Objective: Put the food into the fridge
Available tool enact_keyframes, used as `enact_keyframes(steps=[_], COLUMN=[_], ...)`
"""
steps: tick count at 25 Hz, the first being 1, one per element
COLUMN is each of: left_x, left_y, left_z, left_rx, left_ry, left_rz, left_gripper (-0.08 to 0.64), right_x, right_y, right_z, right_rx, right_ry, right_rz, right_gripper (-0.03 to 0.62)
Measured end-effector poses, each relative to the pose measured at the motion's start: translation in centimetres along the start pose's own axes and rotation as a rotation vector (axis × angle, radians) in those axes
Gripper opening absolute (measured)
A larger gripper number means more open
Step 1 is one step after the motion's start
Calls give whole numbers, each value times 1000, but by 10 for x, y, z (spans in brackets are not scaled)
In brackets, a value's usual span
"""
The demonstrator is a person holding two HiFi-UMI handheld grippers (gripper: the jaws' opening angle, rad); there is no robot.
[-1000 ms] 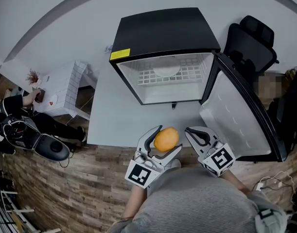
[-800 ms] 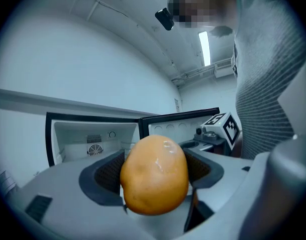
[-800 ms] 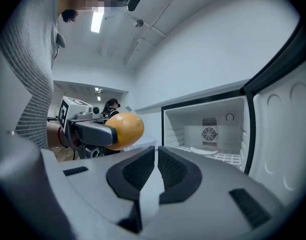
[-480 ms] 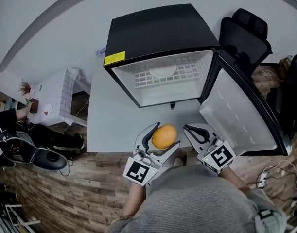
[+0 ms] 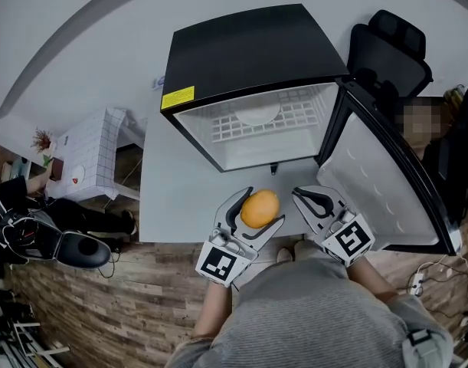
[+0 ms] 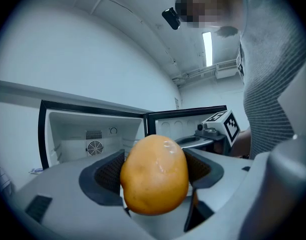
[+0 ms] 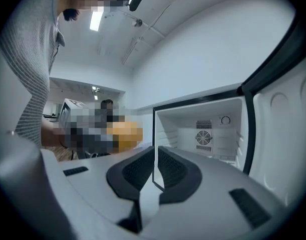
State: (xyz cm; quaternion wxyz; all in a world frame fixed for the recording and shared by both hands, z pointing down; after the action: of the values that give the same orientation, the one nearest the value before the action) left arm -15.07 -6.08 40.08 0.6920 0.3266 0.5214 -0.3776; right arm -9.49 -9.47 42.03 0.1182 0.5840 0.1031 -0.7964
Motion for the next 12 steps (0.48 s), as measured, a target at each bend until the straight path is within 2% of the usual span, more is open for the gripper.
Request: enact_keyframes(steps=[12], left_x=[-12], left_y=[-20], left_z=[19], left_rx=[8], left_ry=[-54], left_rz=[72], left_gripper=[373], right_x=[1], right_y=[20], right_z=[20], right_rx=[-22], right_ry=[22], right_rz=[-22], right_gripper=[14])
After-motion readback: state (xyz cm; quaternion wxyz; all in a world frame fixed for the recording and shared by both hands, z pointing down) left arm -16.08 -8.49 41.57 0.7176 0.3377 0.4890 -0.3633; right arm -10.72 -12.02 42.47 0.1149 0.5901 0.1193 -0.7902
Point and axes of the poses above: the fingertips, and each gripper's own axes: z forward along the fingers, y to its right, x out of its top, the point moved 1 cm from there along -z, backward along the fingers, and after that the axes turned 13 degrees about -y, right-handed, at the moved point
